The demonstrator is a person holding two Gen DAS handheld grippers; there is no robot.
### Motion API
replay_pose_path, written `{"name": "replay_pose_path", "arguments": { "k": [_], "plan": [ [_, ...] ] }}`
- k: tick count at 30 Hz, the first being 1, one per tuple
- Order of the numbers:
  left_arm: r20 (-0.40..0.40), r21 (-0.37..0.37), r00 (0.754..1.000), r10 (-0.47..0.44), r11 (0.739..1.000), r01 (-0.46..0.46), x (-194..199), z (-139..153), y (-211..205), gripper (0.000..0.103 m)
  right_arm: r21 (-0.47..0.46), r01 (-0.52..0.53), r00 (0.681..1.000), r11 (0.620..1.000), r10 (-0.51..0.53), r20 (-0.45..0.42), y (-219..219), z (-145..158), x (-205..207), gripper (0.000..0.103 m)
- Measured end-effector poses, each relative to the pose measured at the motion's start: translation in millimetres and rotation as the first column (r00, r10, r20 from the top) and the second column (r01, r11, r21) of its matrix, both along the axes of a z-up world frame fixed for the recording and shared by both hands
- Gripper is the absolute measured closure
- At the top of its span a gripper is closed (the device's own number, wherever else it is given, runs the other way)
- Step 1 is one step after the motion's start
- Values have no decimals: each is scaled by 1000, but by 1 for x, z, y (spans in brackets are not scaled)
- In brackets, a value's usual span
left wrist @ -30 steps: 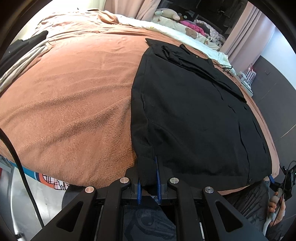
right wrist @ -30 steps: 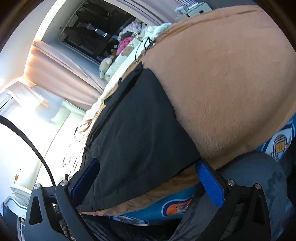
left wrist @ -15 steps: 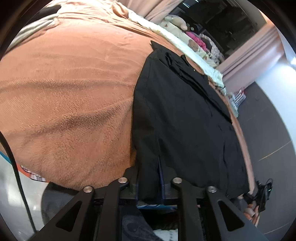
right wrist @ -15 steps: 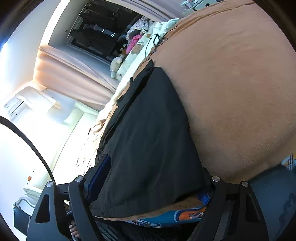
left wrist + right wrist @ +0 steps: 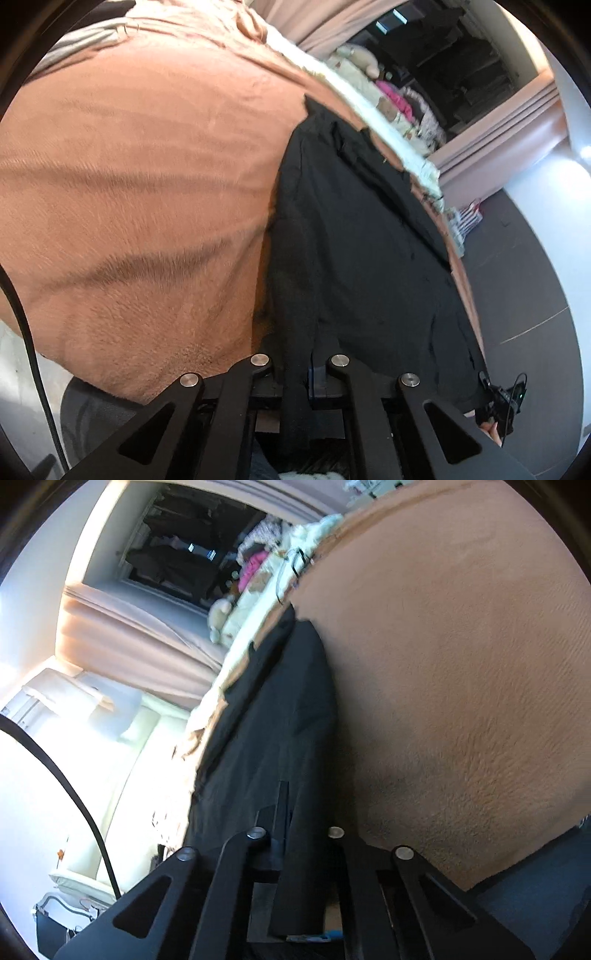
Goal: Fold large clothes
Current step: 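Lift the hem with both tools and fold it over toward the collar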
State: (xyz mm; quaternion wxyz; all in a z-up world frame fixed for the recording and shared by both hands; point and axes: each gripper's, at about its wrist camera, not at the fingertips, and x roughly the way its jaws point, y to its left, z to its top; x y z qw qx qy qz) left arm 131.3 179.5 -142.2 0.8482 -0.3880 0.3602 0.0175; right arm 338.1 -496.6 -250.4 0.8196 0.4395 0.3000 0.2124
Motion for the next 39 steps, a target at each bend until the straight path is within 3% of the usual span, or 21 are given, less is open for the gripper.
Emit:
{"name": "replay_pose_path", "arguments": {
  "k": [8,15,23,32,39],
  "plan": [
    [151,9,988,15,1000,-17,-16,59,3,100,7,-32,989,999,31,142,11,59,-20,103],
    [240,18,970,27,999,-33,-48,106,6,100,39,-60,975,997,50,214,15,87,-56,103],
    [310,14,950,38,999,-45,-106,141,1,100,40,-70,964,997,58,258,3,82,-111,103],
    [353,-1,934,51,999,-54,-167,154,0,100,53,-69,958,996,51,281,-1,73,-148,103],
    [341,-17,938,59,998,-57,-159,159,13,100,46,-71,966,996,57,251,-1,78,-125,103]
  ]
}}
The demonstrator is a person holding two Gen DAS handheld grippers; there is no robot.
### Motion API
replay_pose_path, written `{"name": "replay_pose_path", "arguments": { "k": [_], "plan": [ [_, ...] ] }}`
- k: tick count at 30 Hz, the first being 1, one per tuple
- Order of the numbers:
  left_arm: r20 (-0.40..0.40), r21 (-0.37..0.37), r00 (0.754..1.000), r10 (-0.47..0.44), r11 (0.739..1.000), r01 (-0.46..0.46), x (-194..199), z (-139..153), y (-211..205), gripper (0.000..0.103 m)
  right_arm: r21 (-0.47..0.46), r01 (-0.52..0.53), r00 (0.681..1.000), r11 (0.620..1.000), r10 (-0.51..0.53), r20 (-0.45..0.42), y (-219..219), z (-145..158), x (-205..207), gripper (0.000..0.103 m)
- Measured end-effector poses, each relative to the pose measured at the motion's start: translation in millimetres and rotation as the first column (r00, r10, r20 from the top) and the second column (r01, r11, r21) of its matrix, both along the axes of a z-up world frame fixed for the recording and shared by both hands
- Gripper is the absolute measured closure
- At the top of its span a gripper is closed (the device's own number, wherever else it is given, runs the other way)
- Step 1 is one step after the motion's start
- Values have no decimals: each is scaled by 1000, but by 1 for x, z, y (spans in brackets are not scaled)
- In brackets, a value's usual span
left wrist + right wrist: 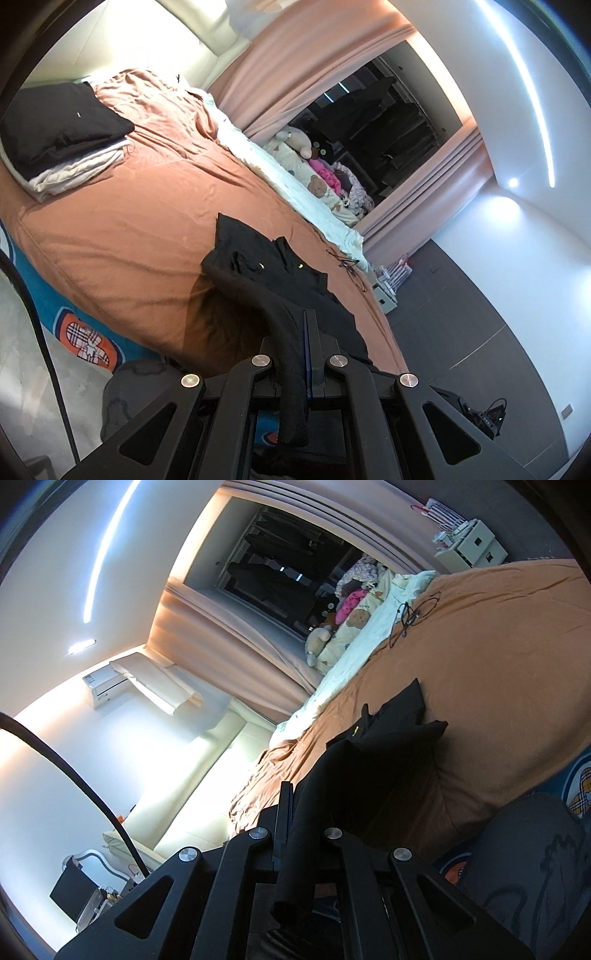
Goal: Fold large clothes
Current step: 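Lift the hem with both tools and fold it over toward the collar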
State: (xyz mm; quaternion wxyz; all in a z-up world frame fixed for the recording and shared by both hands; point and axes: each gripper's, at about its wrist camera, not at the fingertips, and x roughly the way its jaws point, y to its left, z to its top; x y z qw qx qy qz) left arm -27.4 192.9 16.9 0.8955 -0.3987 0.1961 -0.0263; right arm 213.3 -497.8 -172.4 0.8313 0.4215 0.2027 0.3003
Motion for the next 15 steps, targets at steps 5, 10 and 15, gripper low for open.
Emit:
{"name": "replay_pose_path", "arguments": {
  "k": [5,10,15],
  "plan": [
    [23,12,1000,8,1000,-8,31,16,8,100,-24,0,1000,1000,0,5,-2,21,41,103],
    [28,48,1000,8,999,-9,81,41,15,100,-47,-3,1000,999,3,8,-4,33,92,103],
    [19,89,1000,22,996,-23,133,58,24,100,-74,3,1000,997,-3,4,4,45,149,103]
  ]
}}
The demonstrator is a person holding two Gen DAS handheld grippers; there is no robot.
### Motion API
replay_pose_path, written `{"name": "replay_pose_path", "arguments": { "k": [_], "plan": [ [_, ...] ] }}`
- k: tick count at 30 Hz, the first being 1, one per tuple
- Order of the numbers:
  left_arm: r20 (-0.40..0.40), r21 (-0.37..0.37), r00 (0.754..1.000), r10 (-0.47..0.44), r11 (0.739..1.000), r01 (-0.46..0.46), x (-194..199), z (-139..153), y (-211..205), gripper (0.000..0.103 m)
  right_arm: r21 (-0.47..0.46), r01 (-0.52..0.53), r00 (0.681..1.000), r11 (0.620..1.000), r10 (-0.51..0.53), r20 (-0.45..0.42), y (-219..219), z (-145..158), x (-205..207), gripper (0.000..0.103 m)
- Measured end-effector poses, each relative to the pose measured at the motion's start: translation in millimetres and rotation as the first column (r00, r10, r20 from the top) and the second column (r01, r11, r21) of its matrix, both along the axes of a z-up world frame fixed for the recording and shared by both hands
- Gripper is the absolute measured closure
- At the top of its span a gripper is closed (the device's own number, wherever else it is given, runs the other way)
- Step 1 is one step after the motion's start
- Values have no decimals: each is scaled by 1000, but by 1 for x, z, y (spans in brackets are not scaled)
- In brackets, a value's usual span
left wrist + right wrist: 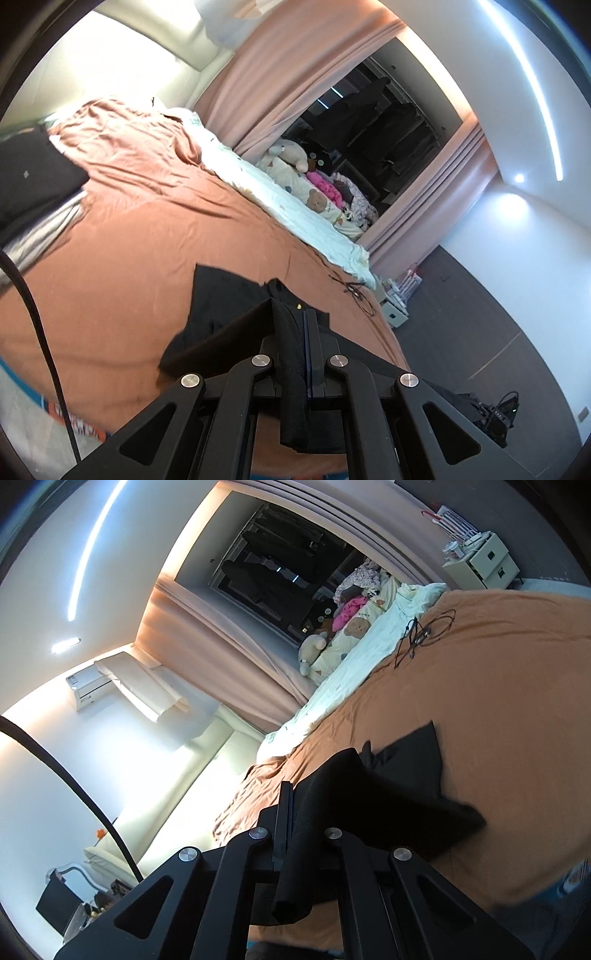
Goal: Fold large clothes
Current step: 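Lift the hem with both tools and fold it over toward the collar, then lay the folded hem down and open both tools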
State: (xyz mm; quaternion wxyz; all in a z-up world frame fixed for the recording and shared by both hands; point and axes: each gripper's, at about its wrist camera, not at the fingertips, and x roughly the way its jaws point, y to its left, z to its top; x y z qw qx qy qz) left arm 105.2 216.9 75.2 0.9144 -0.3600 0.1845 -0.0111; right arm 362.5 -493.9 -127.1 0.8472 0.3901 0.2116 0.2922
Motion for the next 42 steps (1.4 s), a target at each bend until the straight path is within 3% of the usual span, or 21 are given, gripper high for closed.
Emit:
{"name": "replay_pose_path", "arguments": {
  "k": [8,14,21,28,33,42],
  "plan": [
    [-60,58,998,12,998,-8,89,6,17,99,-72,29,999,997,-32,-35,26,5,87,103],
    [-134,81,991,14,997,-3,154,-13,33,99,-124,46,994,991,-57,-90,52,-2,135,103],
    [-217,90,976,11,996,9,213,-54,46,99,-187,67,979,980,-101,-177,85,-12,181,103],
    [-324,85,946,10,996,19,265,-107,60,99,-277,41,958,960,-117,-262,117,-19,214,103],
    [-376,104,927,15,994,26,300,-137,65,99,-375,21,951,927,-134,-279,144,-14,242,103],
    [-468,153,884,15,986,64,354,-179,71,98,-449,-16,945,894,-132,-298,177,-15,289,103]
  ]
}}
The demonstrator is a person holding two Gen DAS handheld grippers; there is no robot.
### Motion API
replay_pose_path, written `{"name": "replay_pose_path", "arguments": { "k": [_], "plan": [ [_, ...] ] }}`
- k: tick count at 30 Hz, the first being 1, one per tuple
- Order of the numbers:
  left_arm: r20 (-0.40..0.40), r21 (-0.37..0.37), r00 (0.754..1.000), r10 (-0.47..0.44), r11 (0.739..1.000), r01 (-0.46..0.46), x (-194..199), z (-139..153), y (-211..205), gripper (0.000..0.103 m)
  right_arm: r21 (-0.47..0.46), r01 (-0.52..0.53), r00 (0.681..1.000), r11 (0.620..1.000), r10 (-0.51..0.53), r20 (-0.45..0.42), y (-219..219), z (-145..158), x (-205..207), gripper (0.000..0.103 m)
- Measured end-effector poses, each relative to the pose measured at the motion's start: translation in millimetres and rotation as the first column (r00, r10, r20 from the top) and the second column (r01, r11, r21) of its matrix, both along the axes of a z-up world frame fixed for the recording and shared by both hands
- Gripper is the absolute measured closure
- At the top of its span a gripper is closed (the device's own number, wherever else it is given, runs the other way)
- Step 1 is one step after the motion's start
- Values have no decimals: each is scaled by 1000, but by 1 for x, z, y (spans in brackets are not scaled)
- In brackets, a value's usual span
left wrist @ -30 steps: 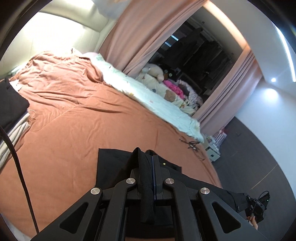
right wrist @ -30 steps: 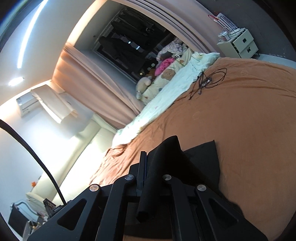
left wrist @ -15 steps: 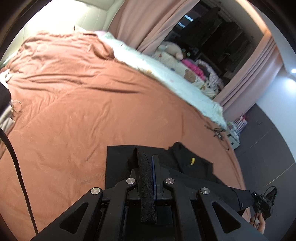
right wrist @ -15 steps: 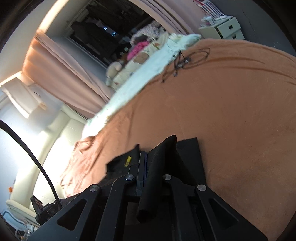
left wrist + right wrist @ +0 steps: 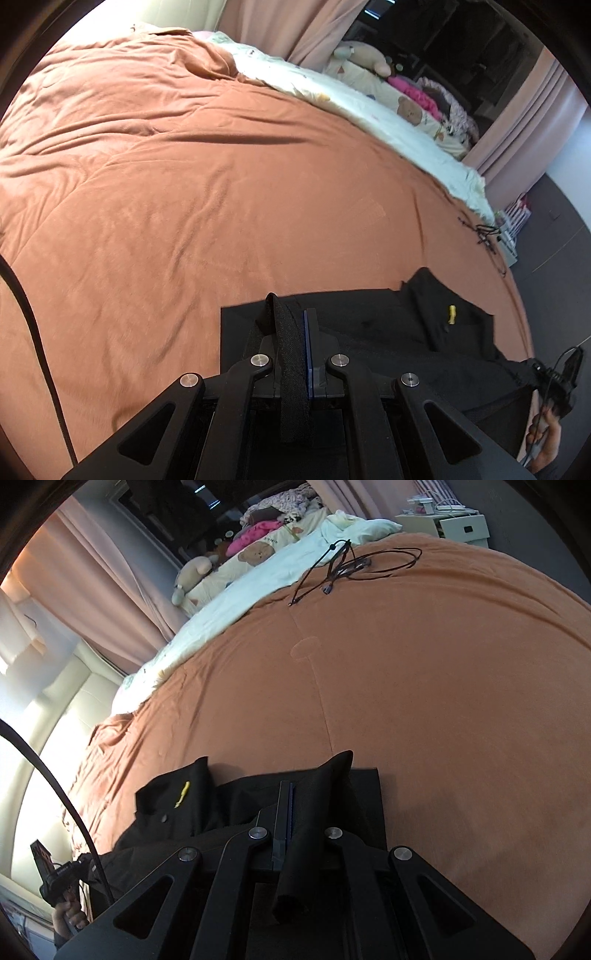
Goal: Fold large clothes
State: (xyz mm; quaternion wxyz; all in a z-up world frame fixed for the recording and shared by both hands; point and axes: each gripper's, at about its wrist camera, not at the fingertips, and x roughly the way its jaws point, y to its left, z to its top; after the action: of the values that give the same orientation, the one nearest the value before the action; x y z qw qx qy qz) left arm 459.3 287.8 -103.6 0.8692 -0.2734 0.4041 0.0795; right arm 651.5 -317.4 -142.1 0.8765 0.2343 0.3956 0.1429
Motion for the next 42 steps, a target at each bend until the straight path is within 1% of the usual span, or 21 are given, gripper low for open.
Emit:
{"name": "replay_pose_path", "arguments": {
  "k": [1,3,4,6,7,8,9,10,13,18,21,24,27,29,30,31,32,36,37,39,42],
  "plan": [
    [-16,-3,1000,1,1000,-1,6,-4,2,98,-5,-20,1000,1000,20,10,3,0,5,103],
    [-47,-19,999,-6,1000,5,14,-8,5,97,-28,-14,1000,999,14,-10,9,-1,12,102],
    [-62,-40,998,-8,999,6,18,-11,8,95,-41,-11,1000,999,10,-17,12,0,15,102],
    [-67,-69,998,-18,998,13,21,-10,11,76,-34,-17,1000,999,16,-5,15,1,18,95],
    [-41,-82,999,-20,996,17,19,-6,12,48,-18,-25,1000,1000,25,15,15,4,17,71],
    [-25,-78,1000,-16,997,14,16,-2,12,25,-5,-33,999,999,33,33,15,7,14,13],
    [5,-53,1000,-2,999,2,12,6,11,19,10,-39,998,999,38,58,14,13,10,2],
    [25,-29,1000,6,1000,-5,9,13,9,15,13,-37,996,999,36,82,12,18,4,0],
    [21,-18,1000,-2,1000,2,4,21,6,15,-2,-44,995,999,44,87,14,30,-7,0],
    [-1,55,999,-49,997,49,-10,27,-7,15,-105,-48,996,993,56,72,20,42,-31,0],
    [-22,88,996,-88,992,89,-22,27,-15,15,-154,-71,994,985,82,68,20,54,-43,0],
    [-59,134,990,-126,982,133,-33,27,-21,15,-226,-84,994,970,98,51,22,64,-48,0],
    [-102,166,982,-158,971,173,-39,25,-23,17,-313,-93,995,945,100,5,28,61,-47,0],
    [-147,200,974,-174,959,202,-43,19,-24,18,-367,-116,993,923,110,-37,35,54,-43,0],
    [-186,227,966,-177,949,218,-42,14,-25,19,-380,-127,992,916,115,-55,40,53,-42,0],
    [-214,238,960,-182,943,232,-40,9,-25,24,-387,-143,989,911,123,-76,45,49,-39,0],
    [-238,241,953,-190,939,247,-37,4,-26,27,-389,-156,987,908,131,-91,49,46,-36,0],
    [-304,252,928,-216,921,297,-16,-20,-30,34,-423,-211,977,881,178,-118,74,40,-20,0],
    [-315,257,923,-221,917,307,-11,-24,-32,37,-428,-218,976,877,185,-118,78,40,-15,0],
    [-327,263,917,-229,910,321,3,-30,-35,39,-439,-223,975,870,190,-119,88,41,-3,0],
    [-315,273,922,-226,909,316,24,-32,-31,39,-443,-220,975,869,188,-115,97,41,15,0]
  ]
}}
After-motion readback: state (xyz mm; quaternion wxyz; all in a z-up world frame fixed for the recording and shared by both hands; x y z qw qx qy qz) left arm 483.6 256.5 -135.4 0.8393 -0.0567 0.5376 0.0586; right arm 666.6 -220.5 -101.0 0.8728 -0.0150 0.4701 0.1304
